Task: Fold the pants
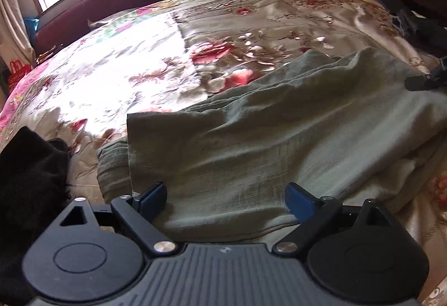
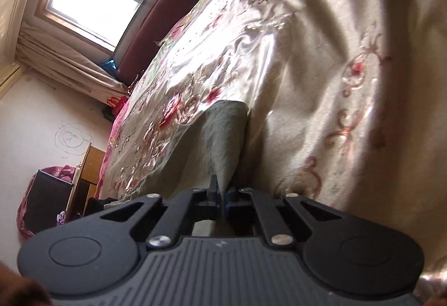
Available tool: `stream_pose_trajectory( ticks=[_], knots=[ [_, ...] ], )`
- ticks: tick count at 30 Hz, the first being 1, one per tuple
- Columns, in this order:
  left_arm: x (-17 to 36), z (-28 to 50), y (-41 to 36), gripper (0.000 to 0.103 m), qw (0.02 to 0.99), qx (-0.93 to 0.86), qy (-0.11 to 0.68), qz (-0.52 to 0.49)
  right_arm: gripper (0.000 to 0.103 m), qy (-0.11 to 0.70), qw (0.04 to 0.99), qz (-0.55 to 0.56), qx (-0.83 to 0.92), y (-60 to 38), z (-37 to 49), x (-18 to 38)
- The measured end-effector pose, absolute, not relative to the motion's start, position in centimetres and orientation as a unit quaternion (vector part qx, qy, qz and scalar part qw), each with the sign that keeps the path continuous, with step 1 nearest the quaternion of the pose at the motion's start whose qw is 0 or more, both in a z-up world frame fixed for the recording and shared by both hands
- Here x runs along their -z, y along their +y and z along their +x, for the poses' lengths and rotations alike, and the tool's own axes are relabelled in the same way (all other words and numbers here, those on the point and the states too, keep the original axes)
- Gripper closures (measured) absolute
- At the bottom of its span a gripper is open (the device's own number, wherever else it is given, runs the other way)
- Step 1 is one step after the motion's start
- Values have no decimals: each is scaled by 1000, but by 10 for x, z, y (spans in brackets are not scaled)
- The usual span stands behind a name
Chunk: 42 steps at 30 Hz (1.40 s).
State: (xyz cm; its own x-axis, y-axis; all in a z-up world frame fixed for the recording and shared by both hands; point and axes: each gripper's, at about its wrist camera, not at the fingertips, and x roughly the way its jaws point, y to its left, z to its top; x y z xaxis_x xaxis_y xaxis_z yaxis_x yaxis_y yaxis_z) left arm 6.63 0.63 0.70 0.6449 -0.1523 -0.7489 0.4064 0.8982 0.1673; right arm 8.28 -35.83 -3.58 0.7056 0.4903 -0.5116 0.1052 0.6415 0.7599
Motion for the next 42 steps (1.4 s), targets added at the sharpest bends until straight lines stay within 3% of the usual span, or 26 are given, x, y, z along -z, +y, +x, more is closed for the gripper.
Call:
stream_pose_trajectory(
  ticks=[7,11,21,29,40,42],
  knots=[
    [-10,47,-55,0,877,243,364,198,99,362,854,373,-32,-411,55,4],
    [-6,44,-51,0,872,247,372,199,99,355,862,360,-45,-402,47,-25],
    [-4,22,-24,0,895,245,342,149,98,368,885,241,-151,-265,85,-91],
    [-18,-10,9,0,903,255,315,140,97,438,868,126,-198,-122,100,-64],
    [-16,-25,35,0,896,278,326,112,92,469,863,26,-186,-38,96,-31],
    [-16,-26,36,0,896,282,323,117,86,470,862,4,-190,-33,94,-29]
  ],
)
